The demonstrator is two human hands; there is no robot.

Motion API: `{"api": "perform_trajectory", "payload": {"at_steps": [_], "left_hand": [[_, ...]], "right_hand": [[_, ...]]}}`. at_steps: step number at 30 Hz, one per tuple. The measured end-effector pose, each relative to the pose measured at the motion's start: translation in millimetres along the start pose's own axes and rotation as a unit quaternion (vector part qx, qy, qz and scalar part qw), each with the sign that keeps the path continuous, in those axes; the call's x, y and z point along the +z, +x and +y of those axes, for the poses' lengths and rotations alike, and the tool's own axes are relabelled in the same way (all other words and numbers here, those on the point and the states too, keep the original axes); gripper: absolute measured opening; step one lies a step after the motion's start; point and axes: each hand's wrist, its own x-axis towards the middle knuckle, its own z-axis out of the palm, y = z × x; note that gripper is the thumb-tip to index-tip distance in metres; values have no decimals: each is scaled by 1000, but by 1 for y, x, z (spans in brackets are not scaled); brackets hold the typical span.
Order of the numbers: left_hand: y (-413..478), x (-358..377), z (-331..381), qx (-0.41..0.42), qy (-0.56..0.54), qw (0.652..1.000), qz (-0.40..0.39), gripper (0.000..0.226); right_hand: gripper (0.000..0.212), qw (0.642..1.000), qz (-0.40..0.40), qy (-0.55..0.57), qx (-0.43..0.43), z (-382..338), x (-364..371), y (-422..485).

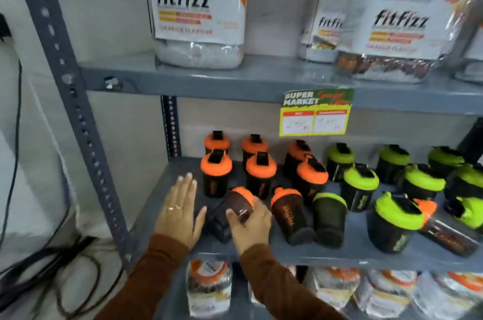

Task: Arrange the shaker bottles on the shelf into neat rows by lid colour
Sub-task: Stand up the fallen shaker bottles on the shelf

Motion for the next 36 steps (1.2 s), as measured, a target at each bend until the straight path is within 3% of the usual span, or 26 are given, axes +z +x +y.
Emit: {"api": "perform_trajectory", "payload": {"at_steps": [2,4,6,9,12,15,17,21,28,31,33,36], "left_hand": [[-14,15,-12,-54,5,996,-74,85],[-30,35,-22,-94,-2,983,-155,115],[-42,56,-34,-110,7,973,-204,129],[-46,65,-40,-104,47,961,-250,131],[-43,63,-44,-89,53,957,-271,135],[-41,63,-44,-82,72,953,-282,136],[-41,63,-44,-86,76,951,-286,136],[-42,62,-43,-87,78,952,-284,137],[-42,65,-44,-94,74,951,-283,136],[-43,66,-44,-95,76,953,-279,134],[-44,67,-43,-94,82,953,-276,133],[-44,68,-43,-92,90,952,-279,133]], "right_hand": [[88,973,-7,36,227,-2,15,12],[105,929,-6,122,351,-5,24,27],[112,914,-2,144,380,-9,34,37],[116,909,-1,142,393,-9,44,49],[102,908,-15,135,395,-11,47,56],[75,928,1,157,337,-3,51,45],[75,961,42,146,232,9,56,30],[78,987,42,135,79,20,64,16],[82,998,-25,50,15,28,59,14],[95,997,-71,-21,-5,29,44,16],[103,986,-82,-130,-56,29,30,21],[94,921,20,-359,-151,30,5,42]]}}
